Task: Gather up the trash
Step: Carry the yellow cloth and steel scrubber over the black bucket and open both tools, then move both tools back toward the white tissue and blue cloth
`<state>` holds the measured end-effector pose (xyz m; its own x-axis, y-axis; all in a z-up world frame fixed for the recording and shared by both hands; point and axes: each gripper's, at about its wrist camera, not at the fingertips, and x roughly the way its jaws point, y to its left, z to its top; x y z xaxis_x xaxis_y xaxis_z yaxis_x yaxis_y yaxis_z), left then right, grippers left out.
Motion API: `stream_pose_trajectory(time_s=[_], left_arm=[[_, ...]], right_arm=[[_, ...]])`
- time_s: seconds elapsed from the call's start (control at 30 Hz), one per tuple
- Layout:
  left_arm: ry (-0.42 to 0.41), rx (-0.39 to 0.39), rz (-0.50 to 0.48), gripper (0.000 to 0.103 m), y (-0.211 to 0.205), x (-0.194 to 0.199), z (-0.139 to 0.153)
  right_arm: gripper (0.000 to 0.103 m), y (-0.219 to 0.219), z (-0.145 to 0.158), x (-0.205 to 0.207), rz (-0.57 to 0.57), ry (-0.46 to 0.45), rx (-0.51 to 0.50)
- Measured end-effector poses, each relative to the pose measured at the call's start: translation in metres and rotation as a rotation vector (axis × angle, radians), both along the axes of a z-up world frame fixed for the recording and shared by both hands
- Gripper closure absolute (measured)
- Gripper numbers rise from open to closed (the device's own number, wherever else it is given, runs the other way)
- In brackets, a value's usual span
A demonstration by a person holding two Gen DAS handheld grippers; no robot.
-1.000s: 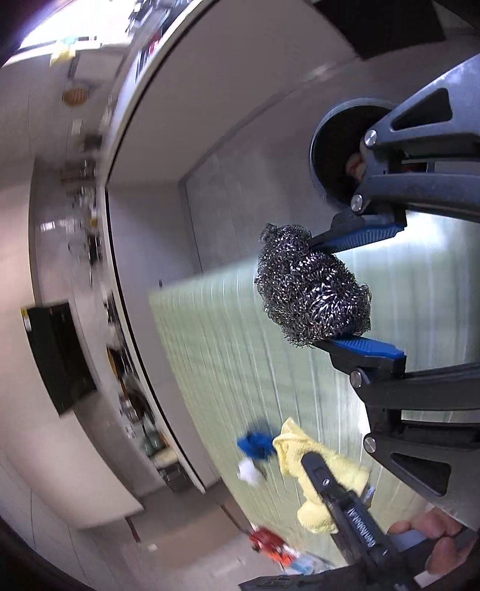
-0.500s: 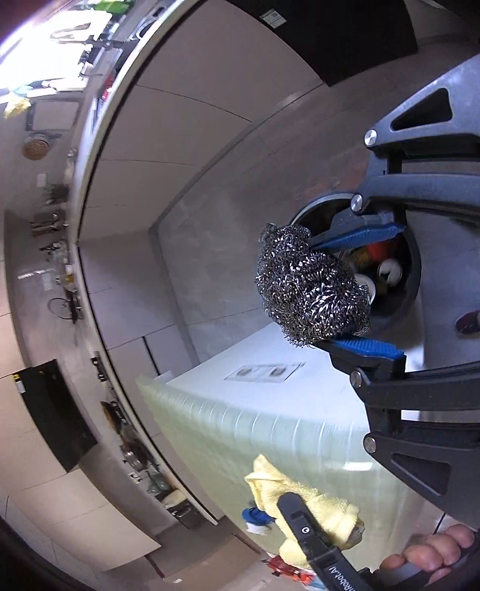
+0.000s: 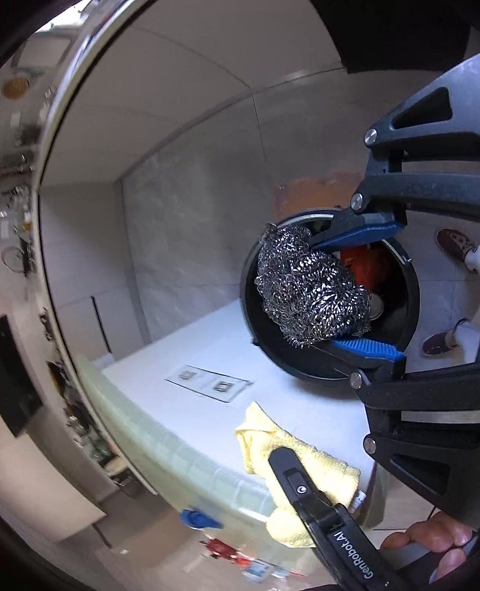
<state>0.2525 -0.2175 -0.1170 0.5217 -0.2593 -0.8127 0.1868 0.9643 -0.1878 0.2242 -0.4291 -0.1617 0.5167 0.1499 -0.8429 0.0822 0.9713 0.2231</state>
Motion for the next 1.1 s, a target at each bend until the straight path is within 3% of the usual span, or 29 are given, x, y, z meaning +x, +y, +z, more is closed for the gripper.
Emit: stream_pose_trajectory(time_s=[0.2,0.33,0.53,0.63,0.83,1.1], left_arm=[[0.014,0.031,0.014,0.052,-0.007,0.008,-0.006],[0.02,0.035,0.013,0.047,-0.011,0.016,-0.009],[0.027,0.057,-0.001,0.024,-0.027,0.027,-0.014],[0.037,0.056,-0.01,0.023,-0.033,0.029,-0.012],[-0.006,0.046,-0.001,0.023,-0.028,0.019,0.017],[-0.074,0.043,-0.024,0.022,0.01,-0.007,0.087]], right_arm=[[0.041,-0.011,-0.02,0.017,0.014,0.038,0.004],[0.04,-0.013,-0.015,0.021,0.013,0.025,0.005],[0.04,-0.025,0.001,0.014,-0.034,-0.039,-0.003],[0.04,-0.035,0.008,0.01,-0.075,-0.056,-0.007],[0.04,-0.033,0.025,0.008,-0.11,-0.059,-0.023],[0.038,-0.012,0.068,0.009,-0.148,-0.086,-0.025]])
